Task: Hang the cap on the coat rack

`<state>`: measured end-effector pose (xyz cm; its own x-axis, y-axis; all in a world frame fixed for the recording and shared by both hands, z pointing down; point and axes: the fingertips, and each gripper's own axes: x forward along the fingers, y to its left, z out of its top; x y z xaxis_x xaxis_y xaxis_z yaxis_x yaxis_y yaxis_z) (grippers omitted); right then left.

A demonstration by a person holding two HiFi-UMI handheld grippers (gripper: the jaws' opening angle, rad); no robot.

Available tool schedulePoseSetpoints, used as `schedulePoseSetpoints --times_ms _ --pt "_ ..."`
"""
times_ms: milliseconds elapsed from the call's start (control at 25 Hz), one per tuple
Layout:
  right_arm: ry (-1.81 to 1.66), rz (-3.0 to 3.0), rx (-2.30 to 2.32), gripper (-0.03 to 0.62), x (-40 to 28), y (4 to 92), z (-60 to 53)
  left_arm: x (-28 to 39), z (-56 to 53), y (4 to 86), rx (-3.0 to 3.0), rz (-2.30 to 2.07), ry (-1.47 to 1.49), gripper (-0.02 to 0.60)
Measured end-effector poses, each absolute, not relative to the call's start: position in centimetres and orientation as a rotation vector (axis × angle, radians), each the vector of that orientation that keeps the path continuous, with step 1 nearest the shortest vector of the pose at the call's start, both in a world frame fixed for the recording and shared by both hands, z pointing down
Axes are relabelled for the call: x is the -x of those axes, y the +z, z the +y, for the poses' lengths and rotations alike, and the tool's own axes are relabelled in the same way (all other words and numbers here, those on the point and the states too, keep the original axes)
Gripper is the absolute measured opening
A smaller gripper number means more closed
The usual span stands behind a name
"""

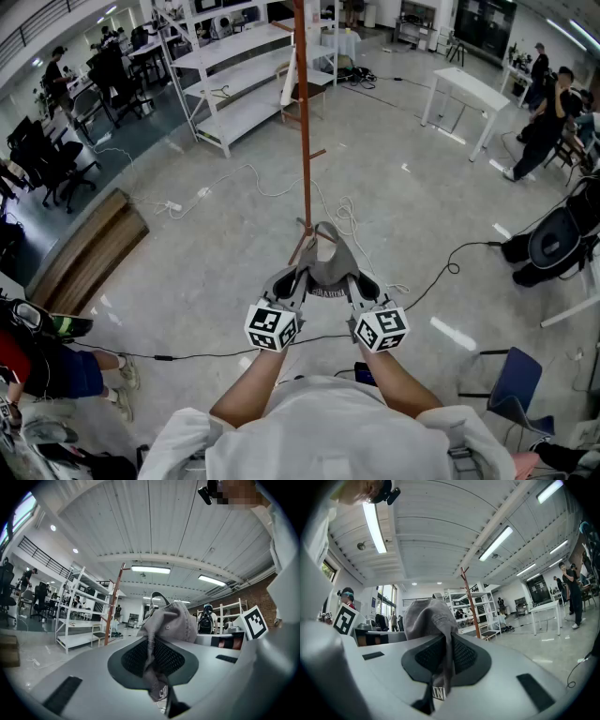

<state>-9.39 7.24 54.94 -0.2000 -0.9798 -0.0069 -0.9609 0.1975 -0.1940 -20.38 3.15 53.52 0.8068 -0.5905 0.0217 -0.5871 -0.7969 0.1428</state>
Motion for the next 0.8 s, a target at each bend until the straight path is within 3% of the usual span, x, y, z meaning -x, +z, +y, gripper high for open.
schedulePoseSetpoints --times_ms 800 --pt "-0.287 2.322 1.817 0.043 8.1 54.2 8.4 19.5 5.0 51.7 -2.805 -0.979 -0.100 0.044"
